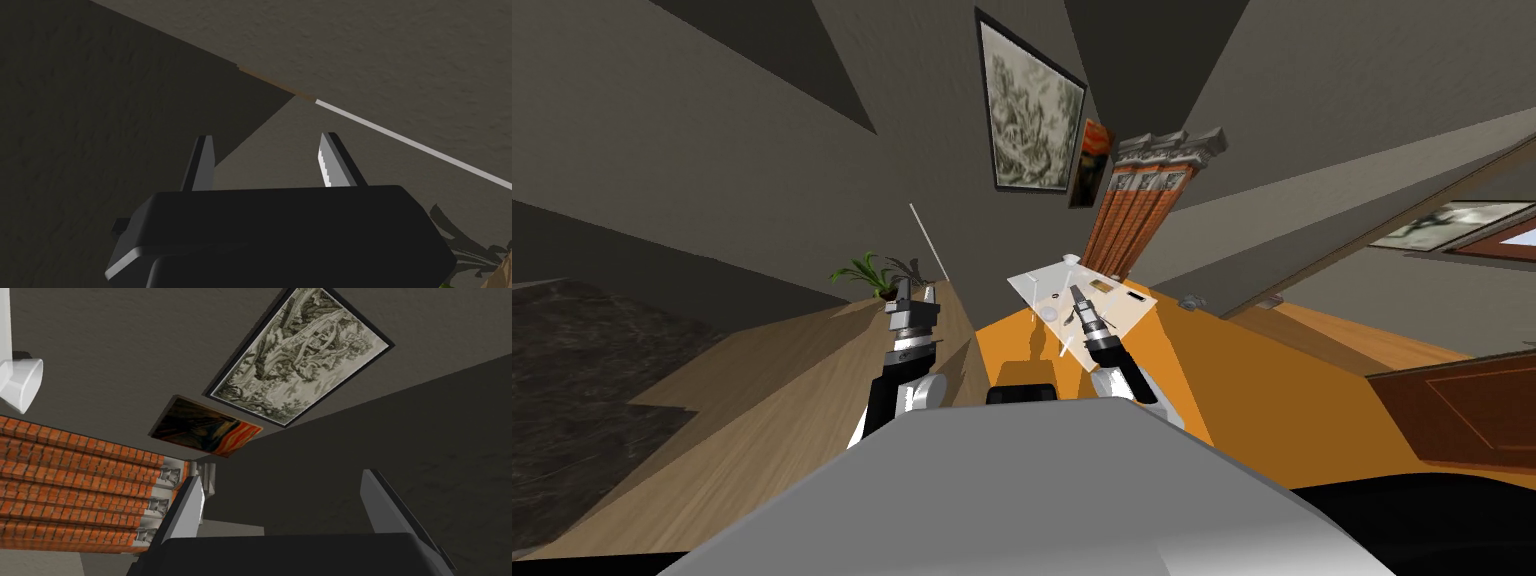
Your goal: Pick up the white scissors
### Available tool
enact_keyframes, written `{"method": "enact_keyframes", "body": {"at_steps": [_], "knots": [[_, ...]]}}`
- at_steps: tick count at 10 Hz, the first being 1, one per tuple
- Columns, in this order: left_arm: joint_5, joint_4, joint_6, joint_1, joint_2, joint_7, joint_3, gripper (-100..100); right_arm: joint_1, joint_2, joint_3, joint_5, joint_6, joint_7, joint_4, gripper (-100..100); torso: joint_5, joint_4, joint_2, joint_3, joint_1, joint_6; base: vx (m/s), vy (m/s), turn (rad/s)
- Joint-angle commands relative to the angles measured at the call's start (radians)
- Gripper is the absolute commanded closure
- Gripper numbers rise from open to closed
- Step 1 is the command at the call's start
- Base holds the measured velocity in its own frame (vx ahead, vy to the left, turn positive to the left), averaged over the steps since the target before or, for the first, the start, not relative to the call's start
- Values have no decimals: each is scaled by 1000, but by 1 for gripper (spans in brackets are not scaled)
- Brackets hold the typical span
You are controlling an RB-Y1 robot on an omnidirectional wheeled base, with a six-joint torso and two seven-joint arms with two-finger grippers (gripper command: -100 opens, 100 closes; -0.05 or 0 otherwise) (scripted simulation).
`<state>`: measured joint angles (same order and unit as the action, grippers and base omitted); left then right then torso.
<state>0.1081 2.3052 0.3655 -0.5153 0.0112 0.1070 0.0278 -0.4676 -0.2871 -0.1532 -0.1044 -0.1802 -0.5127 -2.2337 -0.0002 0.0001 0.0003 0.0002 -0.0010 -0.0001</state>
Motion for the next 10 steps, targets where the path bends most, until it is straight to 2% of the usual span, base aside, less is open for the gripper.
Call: {"method": "enact_keyframes", "body": {"at_steps": [1,2,3,5,6,8,9,10], "knots": [[0,0,0,0,0,0,0,0,-1,-13,-8,-9,33,-50,1,-100,0,0,0,0,0,0,-10,-13,98],[0,0,0,0,0,0,0,0,-1,-13,-8,-9,33,-71,1,-100,0,0,0,0,0,0,-3,-6,1],[0,0,0,0,0,0,0,0,3,-37,-26,-26,82,-104,6,-100,0,0,0,0,0,1,-4,-3,196],[0,0,0,0,0,0,0,0,3,-37,-26,-26,86,-146,6,-100,0,0,0,0,0,1,-3,-9,39],[0,0,0,0,0,0,0,0,7,-62,-45,-42,131,-184,12,-100,0,0,0,0,0,1,-4,-3,170],[0,0,0,0,0,0,0,0,7,-62,-45,-42,141,-223,12,-100,0,0,-1,0,0,1,-2,-8,50],[0,0,0,0,0,0,0,0,10,-89,-63,-58,195,-263,18,-100,0,0,0,0,0,1,-2,-4,183],[0,0,0,0,0,0,0,0,10,-89,-63,-58,197,-290,18,-100,0,0,-1,0,0,0,0,-10,115]]}}
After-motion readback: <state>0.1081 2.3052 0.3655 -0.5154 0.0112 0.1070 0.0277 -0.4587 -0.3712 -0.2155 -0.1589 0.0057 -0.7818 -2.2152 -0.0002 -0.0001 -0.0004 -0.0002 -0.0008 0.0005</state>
